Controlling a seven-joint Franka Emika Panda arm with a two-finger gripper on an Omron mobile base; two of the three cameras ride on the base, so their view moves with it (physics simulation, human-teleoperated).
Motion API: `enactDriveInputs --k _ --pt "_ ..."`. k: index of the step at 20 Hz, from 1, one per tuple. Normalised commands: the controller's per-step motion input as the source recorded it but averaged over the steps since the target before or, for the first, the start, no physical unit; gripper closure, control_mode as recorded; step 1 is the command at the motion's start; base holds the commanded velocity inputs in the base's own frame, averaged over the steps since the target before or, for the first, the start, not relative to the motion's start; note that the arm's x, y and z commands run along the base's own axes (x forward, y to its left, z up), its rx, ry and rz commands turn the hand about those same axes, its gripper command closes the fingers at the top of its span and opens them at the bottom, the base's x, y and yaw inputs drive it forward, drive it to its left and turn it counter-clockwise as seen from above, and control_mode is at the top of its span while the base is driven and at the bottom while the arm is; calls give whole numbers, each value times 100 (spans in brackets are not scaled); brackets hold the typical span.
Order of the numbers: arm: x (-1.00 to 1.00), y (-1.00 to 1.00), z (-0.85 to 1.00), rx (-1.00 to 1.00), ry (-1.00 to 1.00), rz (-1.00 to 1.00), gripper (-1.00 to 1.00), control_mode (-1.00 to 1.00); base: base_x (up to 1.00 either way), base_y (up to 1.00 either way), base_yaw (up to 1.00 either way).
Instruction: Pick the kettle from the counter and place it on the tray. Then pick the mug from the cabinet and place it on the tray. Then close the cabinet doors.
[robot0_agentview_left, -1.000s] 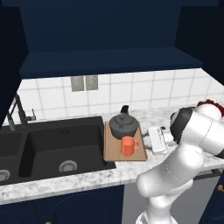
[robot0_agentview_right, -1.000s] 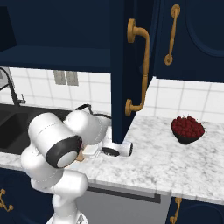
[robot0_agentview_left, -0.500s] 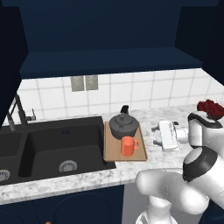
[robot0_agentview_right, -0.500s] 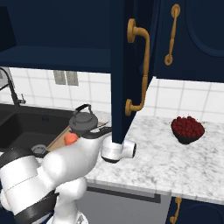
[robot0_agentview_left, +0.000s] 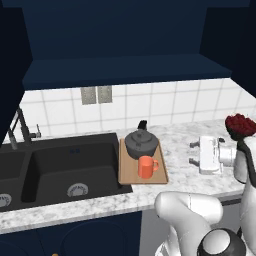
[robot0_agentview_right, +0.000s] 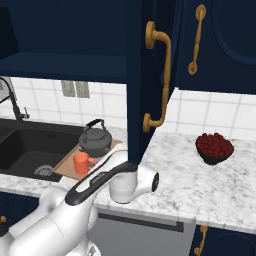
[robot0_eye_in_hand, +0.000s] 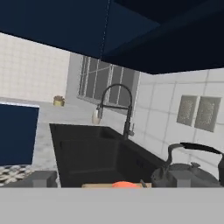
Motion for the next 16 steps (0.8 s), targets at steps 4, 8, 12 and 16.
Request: enactDriveInputs --k 4,8,12,16 --pt "-60 -37 -12 -1 -8 -4 -100 -100 0 0 0" --pt "-64 -62 15 3 -13 -11 -100 -100 0 0 0" --pt "-41 -63 38 0 -11 -15 -100 -100 0 0 0" --pt "-30 -58 46 1 -7 -18 -100 -100 0 0 0"
